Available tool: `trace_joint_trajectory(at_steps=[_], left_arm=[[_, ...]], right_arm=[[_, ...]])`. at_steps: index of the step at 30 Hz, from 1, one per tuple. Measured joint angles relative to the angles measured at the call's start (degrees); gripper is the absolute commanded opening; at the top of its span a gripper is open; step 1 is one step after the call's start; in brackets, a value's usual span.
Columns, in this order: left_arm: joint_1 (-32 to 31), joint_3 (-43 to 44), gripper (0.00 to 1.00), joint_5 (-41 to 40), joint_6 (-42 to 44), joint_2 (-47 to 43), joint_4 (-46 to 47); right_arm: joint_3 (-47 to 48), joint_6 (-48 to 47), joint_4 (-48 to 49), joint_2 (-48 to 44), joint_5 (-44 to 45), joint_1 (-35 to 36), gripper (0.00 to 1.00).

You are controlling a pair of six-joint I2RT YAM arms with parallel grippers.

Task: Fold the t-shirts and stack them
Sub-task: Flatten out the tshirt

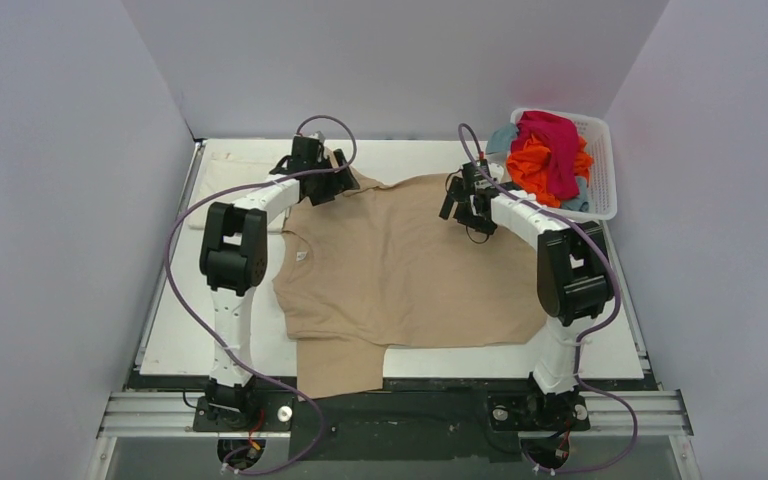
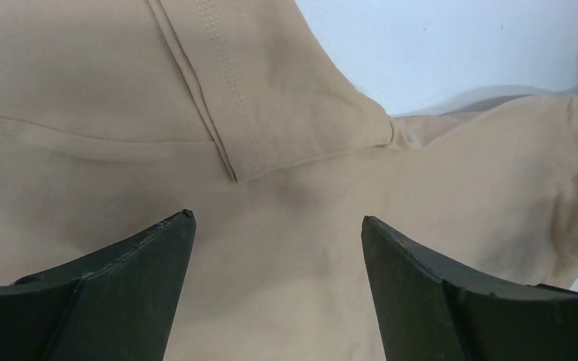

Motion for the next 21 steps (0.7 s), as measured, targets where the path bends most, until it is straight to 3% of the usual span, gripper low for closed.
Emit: trace_joint_trajectory(at_steps=[21], left_arm=[[0.2, 11.3, 0.93, 6.3, -11.4, 13.0, 11.2]], right_arm=[[-0.7, -0.7, 0.0, 4.1, 0.3, -0.4, 0.79]])
